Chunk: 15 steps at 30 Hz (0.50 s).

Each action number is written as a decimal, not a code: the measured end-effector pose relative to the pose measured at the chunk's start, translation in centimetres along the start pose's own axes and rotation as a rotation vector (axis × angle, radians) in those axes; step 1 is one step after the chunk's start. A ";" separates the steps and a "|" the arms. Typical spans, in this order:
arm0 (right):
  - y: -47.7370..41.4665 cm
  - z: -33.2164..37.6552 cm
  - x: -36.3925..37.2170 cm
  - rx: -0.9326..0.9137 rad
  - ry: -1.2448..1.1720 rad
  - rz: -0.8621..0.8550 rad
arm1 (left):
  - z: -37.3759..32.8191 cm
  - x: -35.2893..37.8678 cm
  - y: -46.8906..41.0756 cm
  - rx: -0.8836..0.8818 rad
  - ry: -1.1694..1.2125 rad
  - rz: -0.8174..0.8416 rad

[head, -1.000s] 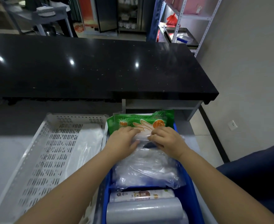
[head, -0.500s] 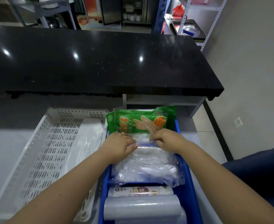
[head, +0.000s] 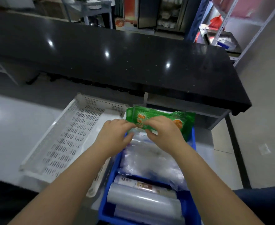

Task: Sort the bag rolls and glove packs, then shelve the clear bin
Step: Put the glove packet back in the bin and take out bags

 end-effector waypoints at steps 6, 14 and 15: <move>-4.7 10.0 4.4 -0.220 -0.050 0.105 | 8.2 -4.4 10.0 -0.384 0.037 -0.165; -6.5 30.4 12.4 -0.564 0.007 0.246 | 18.7 -8.2 29.9 -0.763 -0.026 -0.303; -6.7 33.1 13.4 -0.593 0.014 0.248 | 19.9 -8.6 32.4 -0.794 -0.039 -0.320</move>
Point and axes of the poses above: each hand's wrist, its own y-axis away from the middle knuckle, its own x-axis out of the palm, z = x × y, the point moved 8 cm from there along -y, towards the middle knuckle, and after that the axes turned 7 degrees about z, right-handed, at the moved point
